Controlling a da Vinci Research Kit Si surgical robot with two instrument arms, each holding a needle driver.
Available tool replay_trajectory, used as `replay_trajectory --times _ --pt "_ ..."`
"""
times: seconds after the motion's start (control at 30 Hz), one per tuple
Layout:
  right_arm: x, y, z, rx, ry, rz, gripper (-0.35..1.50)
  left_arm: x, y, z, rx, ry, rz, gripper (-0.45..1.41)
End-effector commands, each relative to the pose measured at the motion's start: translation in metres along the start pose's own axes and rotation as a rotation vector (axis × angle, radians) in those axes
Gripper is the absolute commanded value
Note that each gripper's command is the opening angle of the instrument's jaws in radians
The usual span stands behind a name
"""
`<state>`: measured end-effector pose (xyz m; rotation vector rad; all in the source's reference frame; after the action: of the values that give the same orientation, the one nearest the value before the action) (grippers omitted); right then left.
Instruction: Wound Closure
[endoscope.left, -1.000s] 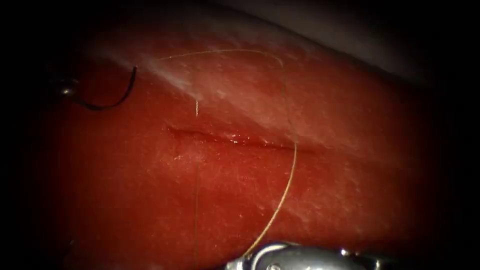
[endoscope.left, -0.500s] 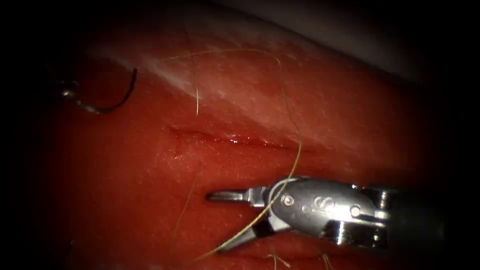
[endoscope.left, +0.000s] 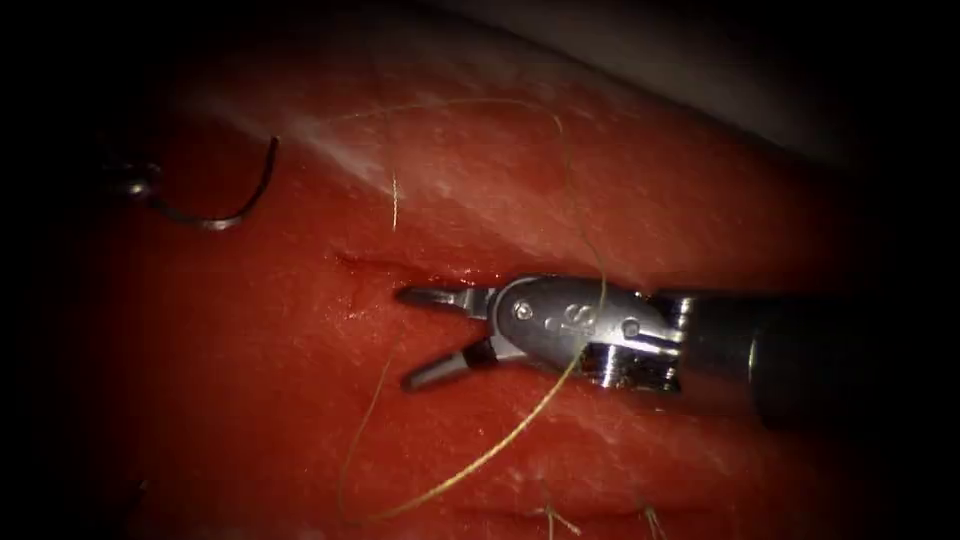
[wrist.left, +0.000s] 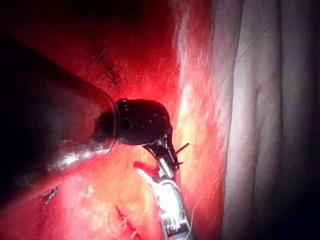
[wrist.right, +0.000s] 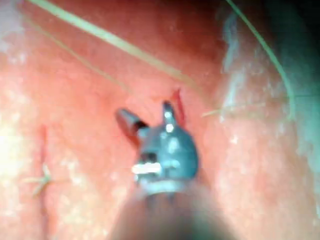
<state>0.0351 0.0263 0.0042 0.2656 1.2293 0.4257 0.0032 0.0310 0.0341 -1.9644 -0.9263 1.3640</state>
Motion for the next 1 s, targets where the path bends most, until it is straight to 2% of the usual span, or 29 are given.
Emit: replay_trajectory --times 0.03,0.07,0.27,0.37,0.47,0.53,0.63,0.73,0.77,0.9,0.93,0.97,1.0 --pt "-0.0003 -0.0001 0.0012 0.025 0.005 0.016 0.19 -0.0008 -0.0003 0.0003 -0.001 0.000 -0.001 -0.35" --pt "-0.0005 -0.0003 0.0011 0.048 0.007 0.013 -0.33 -0.0008 -0.0003 0.0003 -0.001 0.000 -0.001 -0.35" --pt "-0.0013 -0.0010 -0.0001 0.036 -0.036 0.009 -0.35 -0.0008 -0.0003 0.0003 -0.001 0.000 -0.001 -0.35" --pt "-0.0005 -0.0021 -0.0010 0.045 -0.035 0.013 -0.35 -0.0008 -0.0003 0.0003 -0.001 0.000 -0.001 -0.35" --pt "0.0011 -0.0045 -0.0019 0.065 -0.033 0.021 -0.35 -0.0007 -0.0003 0.0002 -0.001 0.000 -0.002 -0.35" --pt "0.0025 -0.0067 -0.0028 0.153 -0.024 0.022 -0.35 -0.0007 -0.0003 0.0002 -0.001 0.000 -0.002 -0.35" --pt "0.0044 -0.0104 -0.0037 0.222 -0.016 0.006 -0.35 -0.0007 -0.0003 0.0002 -0.001 0.000 -0.002 -0.35" --pt "0.0051 -0.0118 -0.0038 0.257 -0.012 0.003 -0.35 -0.0007 -0.0003 0.0002 -0.001 0.000 -0.002 -0.35" --pt "0.0061 -0.0137 -0.0040 0.307 -0.005 -0.016 -0.35 -0.0007 -0.0003 0.0002 -0.001 0.000 -0.002 -0.35" --pt "0.0074 -0.0159 -0.0044 0.435 0.016 -0.037 -0.35 -0.0007 -0.0002 0.0003 -0.001 0.000 -0.002 -0.35" --pt "0.0077 -0.0160 -0.0044 0.465 0.028 -0.043 -0.33 -0.0007 -0.0002 0.0003 -0.001 0.000 -0.002 -0.35" --pt "0.0080 -0.0158 -0.0045 0.449 0.040 -0.047 0.27 -0.0007 -0.0001 0.0003 -0.002 0.000 -0.002 -0.35" --pt "0.0080 -0.0155 -0.0045 0.419 0.041 -0.047 0.64 -0.0007 -0.0001 0.0003 -0.002 0.000 -0.002 -0.35"
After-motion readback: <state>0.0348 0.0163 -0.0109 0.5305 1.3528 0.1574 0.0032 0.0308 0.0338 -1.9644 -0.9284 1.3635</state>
